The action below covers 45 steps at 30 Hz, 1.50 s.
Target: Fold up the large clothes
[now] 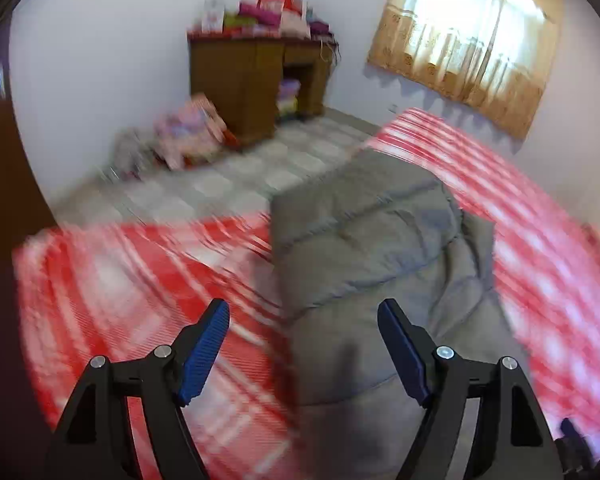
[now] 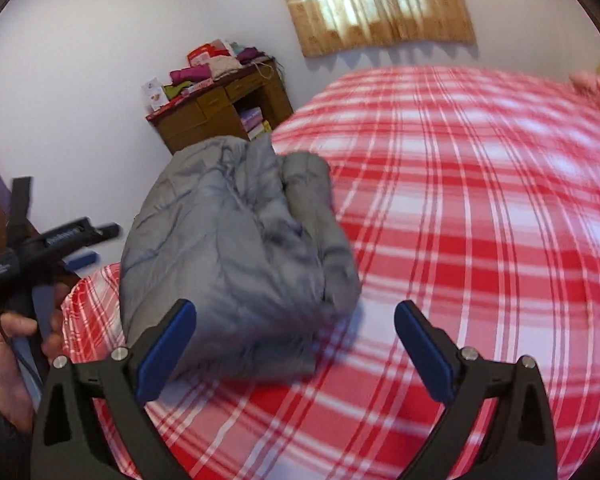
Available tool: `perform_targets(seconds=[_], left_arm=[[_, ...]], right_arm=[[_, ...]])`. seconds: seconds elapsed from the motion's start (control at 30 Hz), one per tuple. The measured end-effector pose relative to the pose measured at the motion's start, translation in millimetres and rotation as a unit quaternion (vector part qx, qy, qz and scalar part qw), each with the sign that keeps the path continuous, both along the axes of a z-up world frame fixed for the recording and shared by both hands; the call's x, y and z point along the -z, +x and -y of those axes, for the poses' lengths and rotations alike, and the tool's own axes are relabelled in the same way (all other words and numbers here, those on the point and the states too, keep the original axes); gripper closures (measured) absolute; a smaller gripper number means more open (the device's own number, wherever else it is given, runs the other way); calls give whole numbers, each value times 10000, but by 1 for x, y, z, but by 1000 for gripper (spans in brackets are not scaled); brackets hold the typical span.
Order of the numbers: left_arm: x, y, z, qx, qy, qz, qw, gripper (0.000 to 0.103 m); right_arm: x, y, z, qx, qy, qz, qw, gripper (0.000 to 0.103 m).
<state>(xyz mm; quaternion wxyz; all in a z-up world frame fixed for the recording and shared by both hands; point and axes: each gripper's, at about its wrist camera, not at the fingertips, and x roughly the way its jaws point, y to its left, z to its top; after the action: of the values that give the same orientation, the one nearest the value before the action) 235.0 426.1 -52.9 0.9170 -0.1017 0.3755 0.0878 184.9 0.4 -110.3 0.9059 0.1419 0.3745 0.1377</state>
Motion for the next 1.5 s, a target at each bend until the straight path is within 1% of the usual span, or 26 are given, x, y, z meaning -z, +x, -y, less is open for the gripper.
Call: perform_targets(seconds=[0.03, 0.07, 0.1, 0.17, 0.23, 0.3, 0.4, 0.47, 0.5, 0.6, 0.7, 0.8, 0.9, 0.97, 1.07, 1.2, 1.33, 1.5], left_arm=[[-1, -9, 5, 6, 261, -6, 9997, 26], [-1, -19, 10, -3, 431, -21, 9991, 26], [1, -30, 15, -35, 553, -19, 9985, 26], [5, -64, 30, -4, 621, 129, 9980, 26], [7, -91, 42, 30, 629, 278, 9976, 26], [6, -119, 57, 89, 698, 466, 9964, 26], [-3, -144, 80, 145, 960, 618, 9933, 26], [-12, -156, 92, 172, 1029, 793, 9914, 26], [-18, -164, 100, 260, 1064, 896, 9899, 26], [-32, -174, 115, 405, 1123, 989, 9879, 26], [-48, -183, 128, 502, 1280, 1179, 9835, 25], [-60, -188, 135, 383, 1491, 1296, 9795, 25], [-62, -194, 143, 172, 1711, 1307, 9764, 23], [-65, -196, 147, 202, 1704, 1388, 9753, 23], [-68, -196, 146, 296, 1526, 1421, 9776, 23], [-71, -197, 150, 346, 1624, 1469, 9751, 23], [-70, -200, 154, 431, 1602, 1517, 9744, 23], [-64, -193, 156, 484, 1612, 1390, 9759, 23]], right_arm=[[4, -1, 2, 73, 35, -62, 9999, 1], [5, -3, 3, 146, 15, -94, 9998, 1], [6, -4, 3, 195, -41, -133, 9997, 1], [5, -7, 4, 261, -114, -124, 9995, 1], [-5, -19, 5, 313, -171, 81, 9993, 2], [-21, -34, 5, 420, -368, 403, 9976, 1], [-46, -62, 8, 479, -531, 898, 9934, 1], [-61, -78, 12, 578, -587, 1166, 9898, 0], [-68, -87, 15, 648, -608, 1296, 9876, 0], [-92, -109, 25, 786, -539, 1730, 9803, 0], [-110, -124, 33, 980, -530, 2111, 9711, 0], [-125, -135, 35, 1148, -629, 2422, 9613, 0], [-132, -141, 34, 1258, -720, 2623, 9540, 0], [-132, -142, 34, 1301, -711, 2672, 9522, 0], [-130, -138, 32, 1324, -731, 2673, 9517, 0], [-128, -135, 30, 1333, -760, 2664, 9516, 0], [-126, -133, 27, 1313, -777, 2692, 9509, 0], [-124, -132, 28, 1361, -748, 2631, 9522, 0]])
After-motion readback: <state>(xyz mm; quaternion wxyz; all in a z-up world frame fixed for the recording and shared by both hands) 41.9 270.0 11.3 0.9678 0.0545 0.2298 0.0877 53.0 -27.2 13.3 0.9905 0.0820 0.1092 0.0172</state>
